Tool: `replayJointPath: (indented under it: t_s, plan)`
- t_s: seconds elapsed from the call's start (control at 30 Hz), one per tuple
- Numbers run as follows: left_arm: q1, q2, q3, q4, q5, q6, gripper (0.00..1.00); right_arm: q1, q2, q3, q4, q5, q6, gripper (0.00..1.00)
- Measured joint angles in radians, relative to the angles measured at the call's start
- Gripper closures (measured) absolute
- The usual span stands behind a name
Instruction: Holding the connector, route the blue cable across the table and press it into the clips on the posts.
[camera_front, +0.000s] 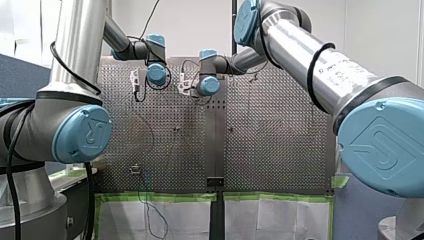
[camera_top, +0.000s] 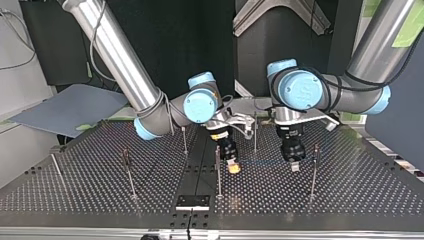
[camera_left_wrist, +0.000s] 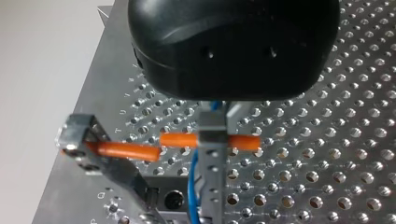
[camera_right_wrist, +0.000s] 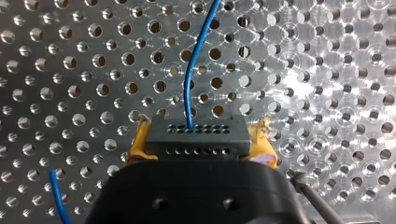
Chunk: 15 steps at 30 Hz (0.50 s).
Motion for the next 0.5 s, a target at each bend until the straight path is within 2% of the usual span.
replayJointPath:
  t_s: [0.23, 0.5]
  plan:
    - [-0.001, 0.0, -0.001, -0.015, -0.002, 0.0, 1.0, 0.0, 0.0, 0.0, 0.009, 0.0, -0.001, 1.0]
    - [-0.012, 0.001, -0.022, -0.053, -0.01, 0.006, 1.0, 0.0, -0.001, 0.018, 0.042, 0.001, -0.002, 1.0]
